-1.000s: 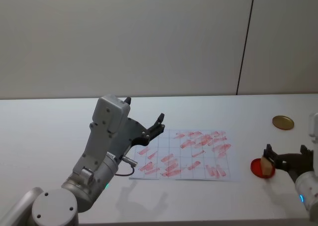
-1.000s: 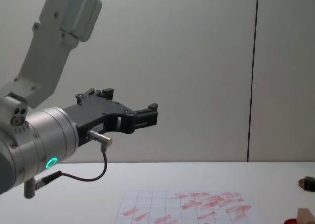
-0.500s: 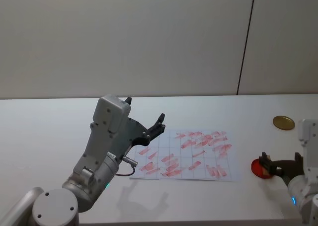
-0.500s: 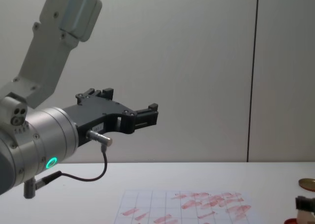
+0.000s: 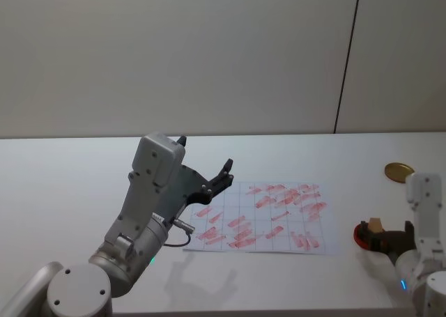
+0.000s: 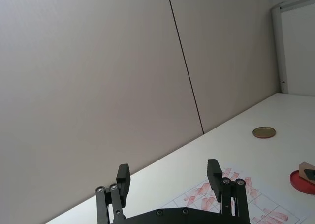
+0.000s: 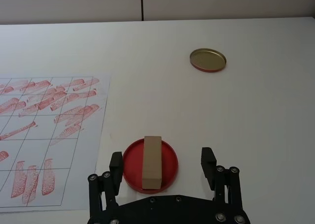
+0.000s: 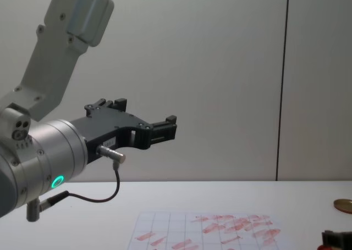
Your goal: Use the one hand to pick up the stamp and affix it onto the A4 paper.
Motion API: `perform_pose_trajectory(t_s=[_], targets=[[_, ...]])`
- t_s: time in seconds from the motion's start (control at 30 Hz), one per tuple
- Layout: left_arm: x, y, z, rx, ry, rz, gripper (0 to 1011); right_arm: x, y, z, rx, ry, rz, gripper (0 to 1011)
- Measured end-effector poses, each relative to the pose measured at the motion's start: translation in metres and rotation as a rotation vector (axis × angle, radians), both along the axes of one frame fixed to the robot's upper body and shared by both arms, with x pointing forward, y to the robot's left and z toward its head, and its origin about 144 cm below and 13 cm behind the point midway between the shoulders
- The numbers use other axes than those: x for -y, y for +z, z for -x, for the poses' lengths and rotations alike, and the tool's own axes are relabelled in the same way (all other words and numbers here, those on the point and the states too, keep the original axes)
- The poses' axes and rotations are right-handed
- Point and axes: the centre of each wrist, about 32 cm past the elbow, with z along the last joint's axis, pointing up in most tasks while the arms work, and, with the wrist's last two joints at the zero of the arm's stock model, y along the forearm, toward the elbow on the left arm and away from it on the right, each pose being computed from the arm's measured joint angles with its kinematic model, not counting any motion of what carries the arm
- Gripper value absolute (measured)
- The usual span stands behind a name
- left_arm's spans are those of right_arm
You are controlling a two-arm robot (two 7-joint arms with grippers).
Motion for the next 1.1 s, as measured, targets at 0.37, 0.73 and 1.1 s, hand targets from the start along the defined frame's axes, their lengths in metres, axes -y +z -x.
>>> perform_pose_trajectory(t_s=[0.37,0.73,1.1], targets=[[0.0000,0.0000,0.0000,0.000,0.000,0.000,993,-0.0033,-0.0043,-0.0043,-0.020,0.015,-0.004,731],[0.0000,0.0000,0.0000,0.000,0.000,0.000,993,-0.0061,-0.0063,-0.0074,-0.046,0.020,-0.006,390],[0.0000,0.0000,0.0000,0.000,0.000,0.000,993,-0.0073,-0.0074,-0.0088,-0.062,0.015,-0.010,217]])
